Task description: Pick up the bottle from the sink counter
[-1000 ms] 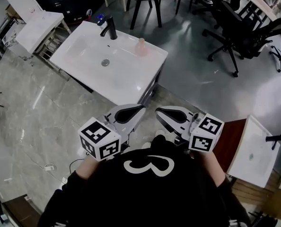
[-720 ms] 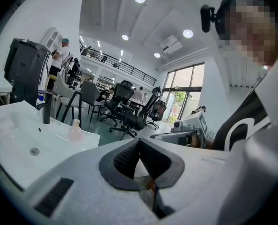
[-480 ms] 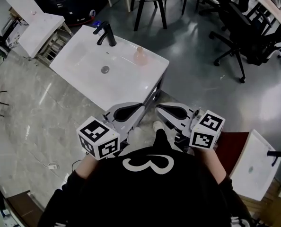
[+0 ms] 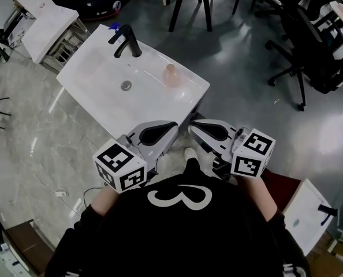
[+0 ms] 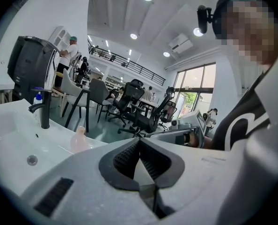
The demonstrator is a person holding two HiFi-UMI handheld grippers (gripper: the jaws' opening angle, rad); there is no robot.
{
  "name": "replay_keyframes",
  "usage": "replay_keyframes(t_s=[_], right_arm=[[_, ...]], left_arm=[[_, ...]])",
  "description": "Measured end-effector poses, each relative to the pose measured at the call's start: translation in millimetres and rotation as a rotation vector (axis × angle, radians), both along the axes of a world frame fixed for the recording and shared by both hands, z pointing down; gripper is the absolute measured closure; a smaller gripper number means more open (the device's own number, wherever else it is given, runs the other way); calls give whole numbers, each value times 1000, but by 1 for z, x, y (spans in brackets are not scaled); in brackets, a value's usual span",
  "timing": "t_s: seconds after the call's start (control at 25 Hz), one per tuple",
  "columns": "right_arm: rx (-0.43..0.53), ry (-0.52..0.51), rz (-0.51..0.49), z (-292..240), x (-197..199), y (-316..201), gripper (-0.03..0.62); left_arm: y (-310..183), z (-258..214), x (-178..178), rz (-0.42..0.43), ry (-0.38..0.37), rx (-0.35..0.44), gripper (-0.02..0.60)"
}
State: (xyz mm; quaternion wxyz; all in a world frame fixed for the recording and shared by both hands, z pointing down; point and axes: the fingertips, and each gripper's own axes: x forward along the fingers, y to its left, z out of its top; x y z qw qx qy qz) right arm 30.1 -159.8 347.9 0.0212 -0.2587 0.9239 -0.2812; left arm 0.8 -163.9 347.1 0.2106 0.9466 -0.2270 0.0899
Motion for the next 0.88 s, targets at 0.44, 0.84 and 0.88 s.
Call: replay_keyframes(t_s=[0.44,0.84,0.88], right_arm=[[-56,-25,-29,27,25,-63,580],[-118,-32,-99,49,30,-99,580],[-118,-30,-104,50,31,-103,580]], left_arm=[[-71,26,9,-126,-26,-27,568],[-108,48,11,-210,-104,-25,566],[-112,49,11,-218,-109,-23,566]])
